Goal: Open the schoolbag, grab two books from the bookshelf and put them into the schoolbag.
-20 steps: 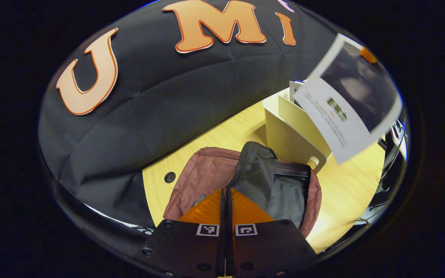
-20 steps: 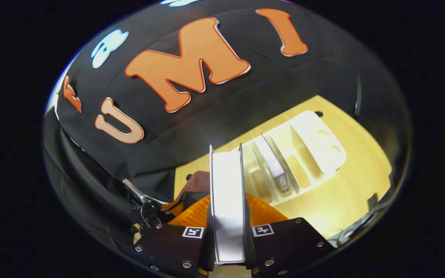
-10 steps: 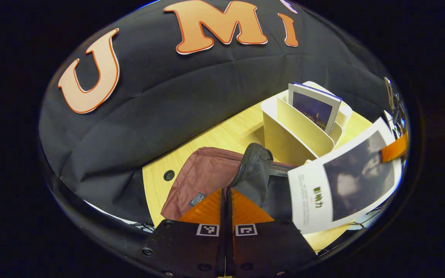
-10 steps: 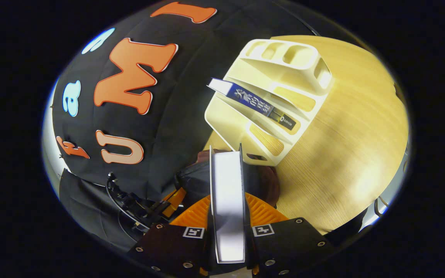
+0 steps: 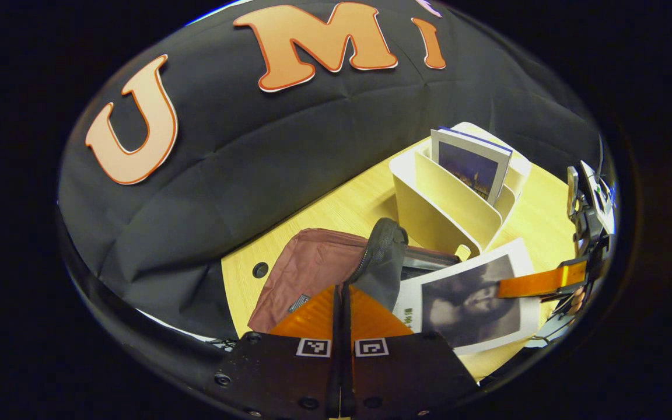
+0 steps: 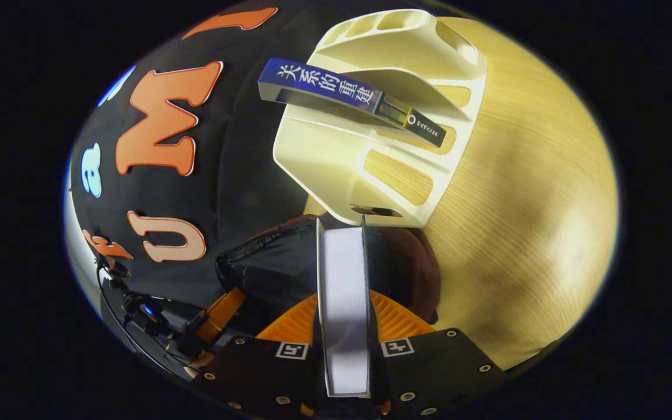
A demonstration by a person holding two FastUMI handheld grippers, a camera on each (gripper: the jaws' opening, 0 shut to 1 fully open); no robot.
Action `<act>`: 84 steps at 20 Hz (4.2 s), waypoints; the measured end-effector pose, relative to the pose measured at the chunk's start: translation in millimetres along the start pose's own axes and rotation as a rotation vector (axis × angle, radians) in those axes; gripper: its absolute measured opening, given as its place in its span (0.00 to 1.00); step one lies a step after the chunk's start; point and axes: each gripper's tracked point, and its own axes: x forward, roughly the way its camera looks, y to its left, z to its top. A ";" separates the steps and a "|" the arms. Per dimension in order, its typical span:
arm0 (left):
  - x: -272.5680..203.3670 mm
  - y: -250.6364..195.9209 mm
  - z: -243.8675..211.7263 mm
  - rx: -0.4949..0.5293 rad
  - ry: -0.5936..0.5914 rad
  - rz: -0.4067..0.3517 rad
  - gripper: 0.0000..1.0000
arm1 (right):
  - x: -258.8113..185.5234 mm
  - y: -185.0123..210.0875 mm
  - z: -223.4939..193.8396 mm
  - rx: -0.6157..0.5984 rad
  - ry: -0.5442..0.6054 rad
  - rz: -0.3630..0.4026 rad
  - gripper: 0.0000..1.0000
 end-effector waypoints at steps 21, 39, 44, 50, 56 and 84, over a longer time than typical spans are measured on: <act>-5.2 -13.9 9.3 0.032 -0.010 -0.009 0.01 | 105.7 4.0 -16.4 0.039 -0.033 -0.097 0.42; 7.1 -9.7 -17.0 -0.055 -0.004 -0.066 0.01 | -21.8 -47.7 38.3 -0.243 0.035 -0.342 0.97; 11.1 -7.8 -18.7 -0.057 -0.004 -0.074 0.01 | -79.9 -52.5 93.4 -0.470 0.014 -0.498 0.98; 12.6 -4.5 -21.6 -0.055 0.001 -0.075 0.01 | -111.6 10.5 147.5 -0.732 0.030 -0.576 0.98; 13.2 -6.7 -21.2 -0.035 0.004 -0.081 0.01 | -82.9 84.6 206.9 -0.924 0.029 -0.631 0.98; 23.0 0.1 -25.6 -0.038 0.049 -0.074 0.01 | -11.6 116.9 269.8 -0.949 0.100 -0.759 0.34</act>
